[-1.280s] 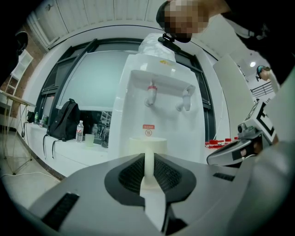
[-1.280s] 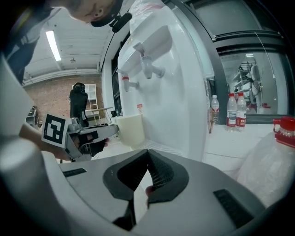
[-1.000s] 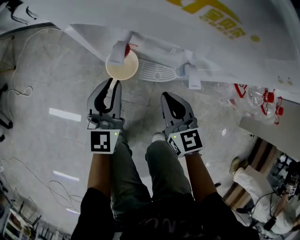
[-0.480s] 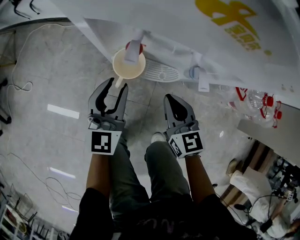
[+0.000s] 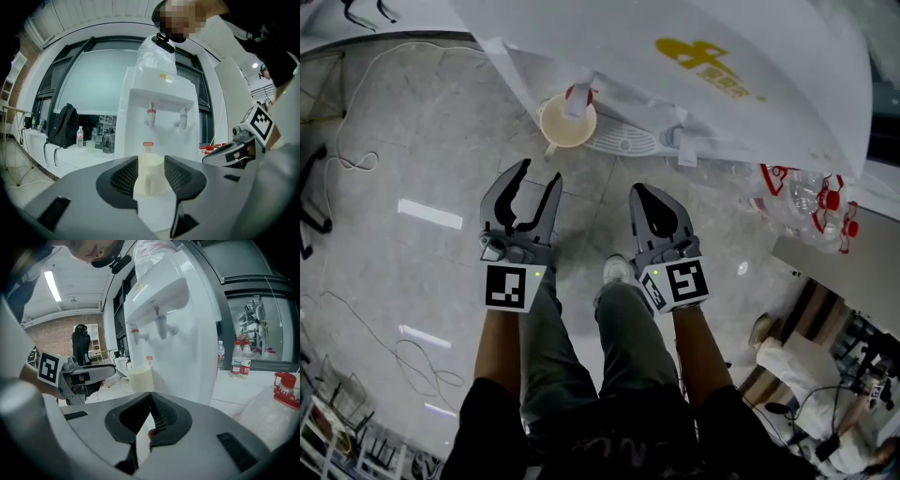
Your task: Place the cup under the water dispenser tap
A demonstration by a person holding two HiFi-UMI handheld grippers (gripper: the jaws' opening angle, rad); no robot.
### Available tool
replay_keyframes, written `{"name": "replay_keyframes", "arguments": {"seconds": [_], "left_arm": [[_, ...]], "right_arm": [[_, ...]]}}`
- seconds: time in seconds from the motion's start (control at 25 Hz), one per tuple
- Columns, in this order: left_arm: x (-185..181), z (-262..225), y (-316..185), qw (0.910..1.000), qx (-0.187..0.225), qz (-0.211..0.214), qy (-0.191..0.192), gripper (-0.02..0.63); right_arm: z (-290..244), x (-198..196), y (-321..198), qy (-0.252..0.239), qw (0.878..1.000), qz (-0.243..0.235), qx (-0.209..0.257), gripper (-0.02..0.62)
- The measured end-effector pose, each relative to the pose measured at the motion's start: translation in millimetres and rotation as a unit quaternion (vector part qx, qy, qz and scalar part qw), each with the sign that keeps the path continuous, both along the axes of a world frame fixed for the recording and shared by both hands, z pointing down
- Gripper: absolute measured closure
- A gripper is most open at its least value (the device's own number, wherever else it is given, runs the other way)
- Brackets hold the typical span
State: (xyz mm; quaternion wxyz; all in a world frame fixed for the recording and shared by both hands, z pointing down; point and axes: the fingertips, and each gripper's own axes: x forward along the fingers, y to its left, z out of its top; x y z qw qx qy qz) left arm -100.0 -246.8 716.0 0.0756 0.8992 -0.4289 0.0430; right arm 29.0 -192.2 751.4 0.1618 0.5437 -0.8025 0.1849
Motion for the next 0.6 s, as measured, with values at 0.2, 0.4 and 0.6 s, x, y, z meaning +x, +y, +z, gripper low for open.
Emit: {"name": "replay_keyframes", "arguments": {"seconds": [0.2, 0.4, 0.6], "left_arm": [[-2.5, -42.3, 11.4, 0.9999, -0.008, -0.007, -0.007, 0.431], [-2.4, -88.1, 21.4, 0.9998, -0.012, -0.014, -0.010, 0.456], [0.4, -124.0, 30.8, 0.9995, -0.020, -0.023, -0.012, 0.496]], "right_arm": [[-42.0, -2.5, 10.1, -0.007, 1.000, 0.000, -0.002, 0.581], [-86.8, -6.0, 15.4, -0.015, 1.000, -0.002, 0.000, 0.580], [-131.6, -8.7, 14.7, -0.020, 1.000, -0.010, 0.009, 0.581]]}}
